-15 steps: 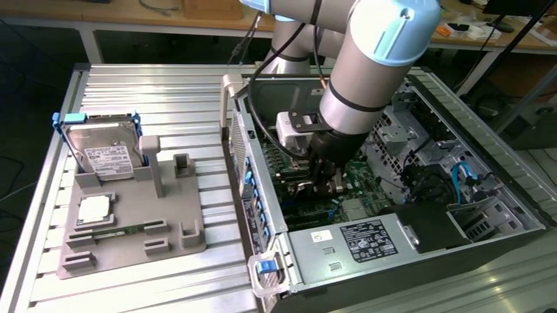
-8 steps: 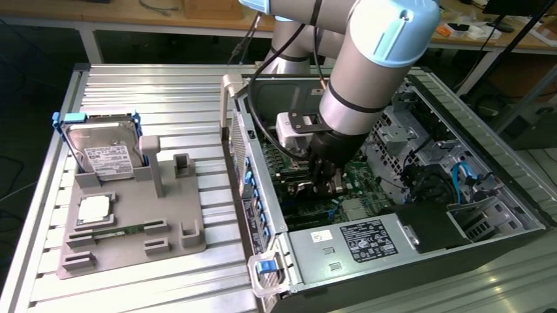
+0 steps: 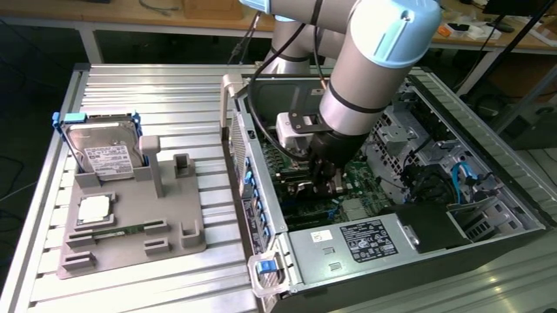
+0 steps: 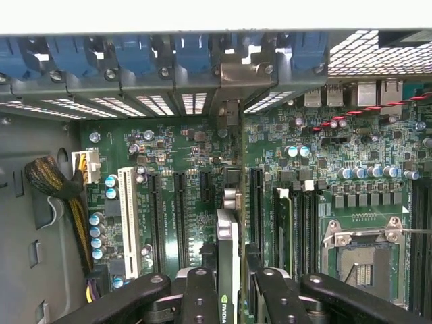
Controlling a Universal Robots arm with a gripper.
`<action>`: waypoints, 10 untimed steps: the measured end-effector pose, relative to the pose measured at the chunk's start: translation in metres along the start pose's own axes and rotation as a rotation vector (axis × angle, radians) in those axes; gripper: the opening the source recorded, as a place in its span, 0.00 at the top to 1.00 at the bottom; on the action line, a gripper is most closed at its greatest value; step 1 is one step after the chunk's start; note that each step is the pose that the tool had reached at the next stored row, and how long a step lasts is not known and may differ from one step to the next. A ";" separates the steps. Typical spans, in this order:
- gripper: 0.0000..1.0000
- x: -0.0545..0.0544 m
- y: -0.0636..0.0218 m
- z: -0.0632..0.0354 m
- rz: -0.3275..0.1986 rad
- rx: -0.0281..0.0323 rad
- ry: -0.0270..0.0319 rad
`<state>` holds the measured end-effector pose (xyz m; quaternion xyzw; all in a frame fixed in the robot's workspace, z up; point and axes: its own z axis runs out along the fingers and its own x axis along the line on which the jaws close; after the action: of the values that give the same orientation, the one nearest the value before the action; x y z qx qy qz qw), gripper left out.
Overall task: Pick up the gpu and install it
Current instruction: 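Insert the gpu into the slot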
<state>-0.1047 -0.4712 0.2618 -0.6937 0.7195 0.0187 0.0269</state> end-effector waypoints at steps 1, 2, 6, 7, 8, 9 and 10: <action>0.73 0.000 0.0000 -0.0011 0.000 0.0000 0.0003; 0.73 0.000 0.0000 -0.0021 0.000 -0.0002 0.0008; 0.73 0.000 0.0001 -0.0023 0.000 -0.0001 -0.0002; 0.73 0.000 0.0002 -0.0022 0.000 -0.0002 -0.0005; 0.73 0.000 0.0002 -0.0022 0.000 -0.0003 -0.0009; 0.73 0.000 0.0003 -0.0022 0.000 -0.0004 -0.0014; 0.73 0.000 0.0003 -0.0020 0.000 -0.0004 -0.0018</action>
<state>-0.1051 -0.4714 0.2638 -0.6938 0.7194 0.0194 0.0274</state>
